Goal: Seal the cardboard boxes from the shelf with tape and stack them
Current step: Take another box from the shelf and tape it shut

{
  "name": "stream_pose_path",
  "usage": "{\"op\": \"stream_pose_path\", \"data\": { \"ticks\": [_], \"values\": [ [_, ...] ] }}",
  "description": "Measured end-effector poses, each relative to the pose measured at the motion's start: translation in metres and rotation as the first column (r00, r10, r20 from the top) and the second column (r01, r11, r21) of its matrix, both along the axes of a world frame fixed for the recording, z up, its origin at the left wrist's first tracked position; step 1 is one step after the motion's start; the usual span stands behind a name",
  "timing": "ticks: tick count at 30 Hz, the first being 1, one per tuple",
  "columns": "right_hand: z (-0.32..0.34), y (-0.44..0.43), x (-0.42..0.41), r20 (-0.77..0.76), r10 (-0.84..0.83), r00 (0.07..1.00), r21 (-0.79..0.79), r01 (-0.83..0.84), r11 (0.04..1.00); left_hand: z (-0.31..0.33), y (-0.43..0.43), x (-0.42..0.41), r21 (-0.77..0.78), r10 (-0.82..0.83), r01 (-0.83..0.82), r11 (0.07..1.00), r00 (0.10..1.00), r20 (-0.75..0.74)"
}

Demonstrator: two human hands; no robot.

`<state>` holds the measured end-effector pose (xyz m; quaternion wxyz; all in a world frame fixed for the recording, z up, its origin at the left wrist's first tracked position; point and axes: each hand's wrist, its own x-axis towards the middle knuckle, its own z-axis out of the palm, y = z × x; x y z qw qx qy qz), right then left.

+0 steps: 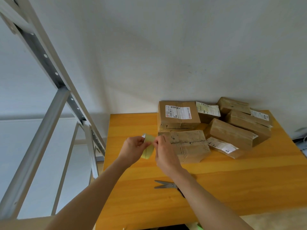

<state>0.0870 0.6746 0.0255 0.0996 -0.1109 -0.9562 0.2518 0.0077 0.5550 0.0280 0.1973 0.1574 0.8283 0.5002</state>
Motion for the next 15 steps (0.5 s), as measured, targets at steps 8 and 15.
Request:
{"op": "stream_pose_path", "data": {
  "ticks": [8, 15],
  "values": [
    [0.022, 0.01, -0.009, 0.026, -0.099, 0.995, -0.472, 0.1, 0.876, 0.002, -0.012, 0.008, 0.105, -0.037, 0.018, 0.994, 0.983, 0.179],
    [0.024, 0.026, -0.009, 0.068, -0.252, 0.965, -0.634, 0.237, 0.736, 0.002, -0.011, 0.006, 0.026, -0.281, 0.281, 0.959, 0.938, 0.204]
  ]
}}
